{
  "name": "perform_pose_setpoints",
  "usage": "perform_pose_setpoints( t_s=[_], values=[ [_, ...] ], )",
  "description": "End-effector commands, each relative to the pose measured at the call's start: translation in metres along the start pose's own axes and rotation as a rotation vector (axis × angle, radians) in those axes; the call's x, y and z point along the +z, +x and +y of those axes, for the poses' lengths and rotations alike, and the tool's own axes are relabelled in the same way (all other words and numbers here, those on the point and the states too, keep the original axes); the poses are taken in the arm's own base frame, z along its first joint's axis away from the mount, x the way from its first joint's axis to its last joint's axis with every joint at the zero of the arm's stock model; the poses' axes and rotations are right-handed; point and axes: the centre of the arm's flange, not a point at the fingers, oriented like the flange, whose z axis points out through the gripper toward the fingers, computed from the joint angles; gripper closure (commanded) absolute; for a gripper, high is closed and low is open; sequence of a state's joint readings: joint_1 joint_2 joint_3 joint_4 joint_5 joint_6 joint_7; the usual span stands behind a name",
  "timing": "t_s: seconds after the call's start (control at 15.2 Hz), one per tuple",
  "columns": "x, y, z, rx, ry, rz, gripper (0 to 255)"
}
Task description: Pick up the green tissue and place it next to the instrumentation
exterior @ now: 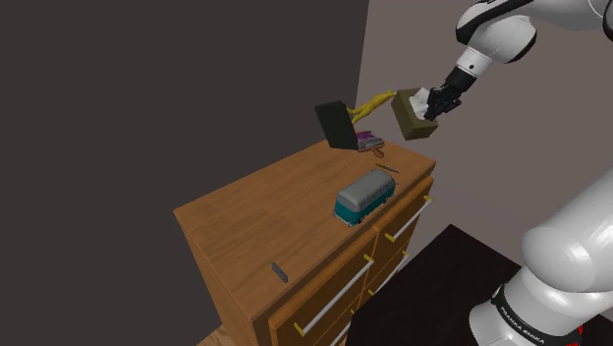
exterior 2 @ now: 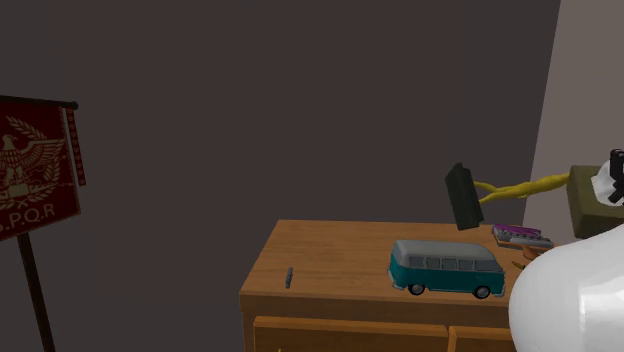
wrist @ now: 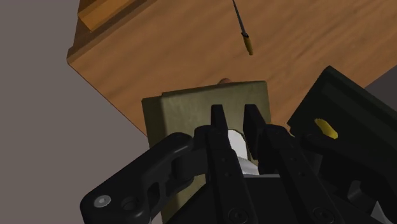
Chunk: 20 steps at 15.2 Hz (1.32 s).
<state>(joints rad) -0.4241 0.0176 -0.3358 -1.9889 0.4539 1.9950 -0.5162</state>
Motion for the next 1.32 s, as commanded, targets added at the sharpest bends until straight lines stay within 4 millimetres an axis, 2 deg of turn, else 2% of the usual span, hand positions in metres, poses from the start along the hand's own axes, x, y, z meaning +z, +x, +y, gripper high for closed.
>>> perform_pose_setpoints(
  t_s=[0.0, 0.92, 1.25],
  values=[
    [0.009, 0.0, 0.004, -0.001, -0.004, 0.011, 255],
    [0.079, -0.011, 0.032, -0.001, -0.004, 0.011, 255],
    [0.079, -0.011, 0.032, -0.001, -0.004, 0.011, 255]
  ],
)
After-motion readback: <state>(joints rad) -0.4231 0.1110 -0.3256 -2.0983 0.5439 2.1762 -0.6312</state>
